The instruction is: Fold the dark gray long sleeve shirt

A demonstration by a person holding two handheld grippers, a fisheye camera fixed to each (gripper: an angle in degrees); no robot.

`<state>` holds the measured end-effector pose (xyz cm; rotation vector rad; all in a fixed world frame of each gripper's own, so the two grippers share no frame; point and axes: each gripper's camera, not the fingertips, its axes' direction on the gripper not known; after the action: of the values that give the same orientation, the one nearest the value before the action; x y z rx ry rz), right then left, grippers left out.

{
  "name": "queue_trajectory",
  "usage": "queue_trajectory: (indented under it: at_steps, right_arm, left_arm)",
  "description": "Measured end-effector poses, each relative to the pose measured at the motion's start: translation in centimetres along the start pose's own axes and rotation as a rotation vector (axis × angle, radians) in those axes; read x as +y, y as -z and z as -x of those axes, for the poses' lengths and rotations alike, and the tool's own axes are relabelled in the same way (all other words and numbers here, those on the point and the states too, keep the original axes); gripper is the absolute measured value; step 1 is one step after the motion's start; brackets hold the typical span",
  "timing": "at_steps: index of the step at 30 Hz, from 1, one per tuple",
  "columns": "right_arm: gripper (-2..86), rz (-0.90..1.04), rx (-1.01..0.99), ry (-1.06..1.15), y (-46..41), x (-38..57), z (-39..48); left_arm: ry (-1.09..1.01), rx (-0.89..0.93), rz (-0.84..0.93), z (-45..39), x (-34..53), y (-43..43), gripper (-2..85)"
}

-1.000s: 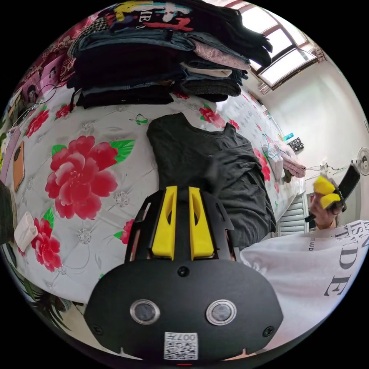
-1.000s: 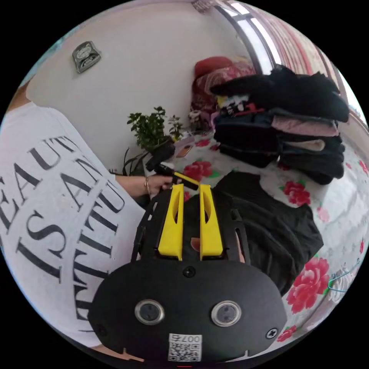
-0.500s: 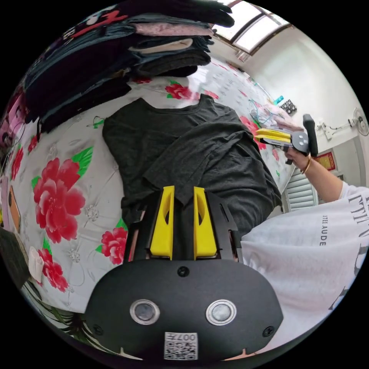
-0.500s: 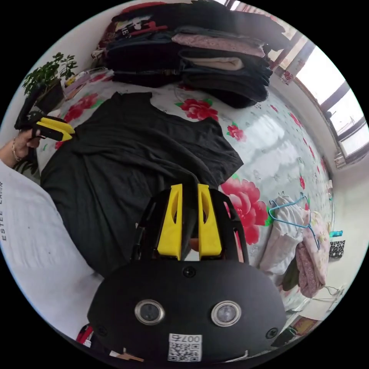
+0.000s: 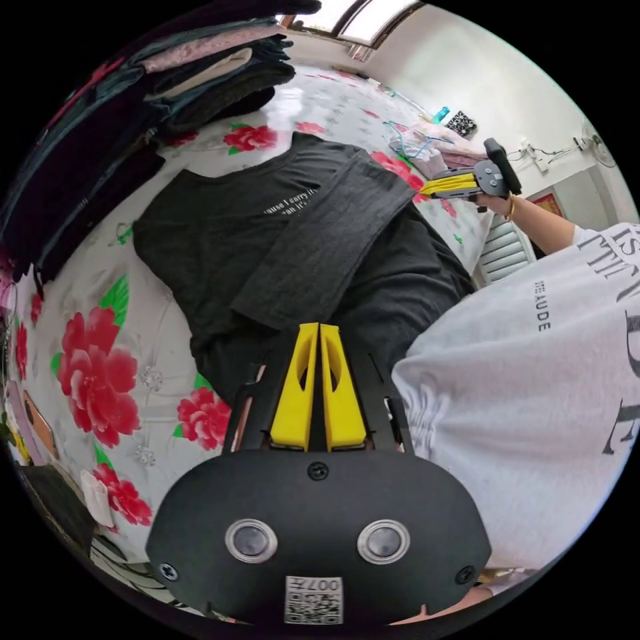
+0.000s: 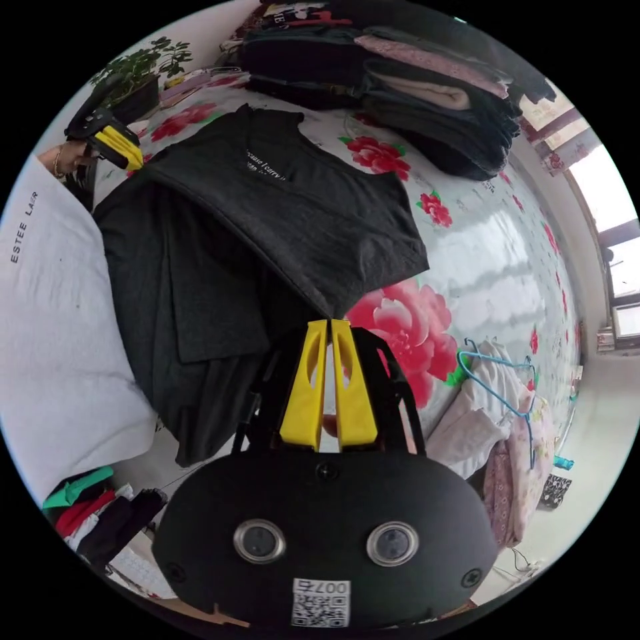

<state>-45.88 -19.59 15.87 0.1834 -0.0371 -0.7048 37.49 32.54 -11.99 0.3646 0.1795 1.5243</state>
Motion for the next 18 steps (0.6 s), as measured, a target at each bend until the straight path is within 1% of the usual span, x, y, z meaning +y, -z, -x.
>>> queue_trajectory:
  at_steps: [1, 3, 5, 7, 8, 9, 10, 13, 15, 17, 18]
  right_arm:
    - [1.0, 0.036, -0.024, -0.001, -0.5, 0.0, -0.3]
    - [2.0, 0.055, -0.070, -0.011, -0.6, -0.2, -1.3]
    - [2.7, -0.002, -0.112, -0.089, 0.2, -0.7, -3.6]
    - [3.4, -0.153, -0.182, -0.301, 1.6, -1.6, -8.3]
    - [3.5, -0.186, -0.202, -0.371, 1.7, -1.7, -9.7]
    - [3.7, -0.238, -0.254, -0.504, 1.4, -2.2, -12.5]
    - [3.9, -0.267, -0.310, -0.621, 0.6, -2.6, -15.0]
    - [4.4, -0.244, -0.420, -0.777, -2.9, -4.6, -19.2]
    - [4.3, -0.203, -0.450, -0.782, -4.8, -6.1, -20.1]
    - [3.0, -0.193, -0.342, -0.786, -4.9, -7.0, -20.1]
    - [1.9, -0.222, -0.315, -0.733, -4.6, -7.6, -19.8]
  left_arm:
    - [0.015, 0.020, 0.031, 0.5, 0.8, -0.8, 2.6]
    - [0.048, -0.006, 0.063, 1.6, 1.7, -1.4, 4.9]
    - [0.112, -0.065, 0.030, 3.8, 2.1, -0.3, 6.0]
    - [0.187, -0.101, -0.027, 6.5, 1.8, 1.1, 6.8]
    - [0.245, -0.119, -0.071, 8.6, 1.4, 1.9, 7.5]
    - [0.275, -0.127, -0.091, 9.8, 1.2, 2.2, 7.6]
    - [0.341, -0.143, -0.117, 12.2, 0.8, 2.4, 7.9]
    - [0.502, -0.135, -0.148, 17.8, -0.6, 1.7, 9.4]
    - [0.593, -0.095, -0.171, 20.2, -1.2, 1.1, 10.3]
    - [0.652, -0.070, -0.183, 21.7, -1.9, -0.1, 10.6]
    - [0.658, -0.089, -0.180, 21.7, -2.0, -0.2, 9.7]
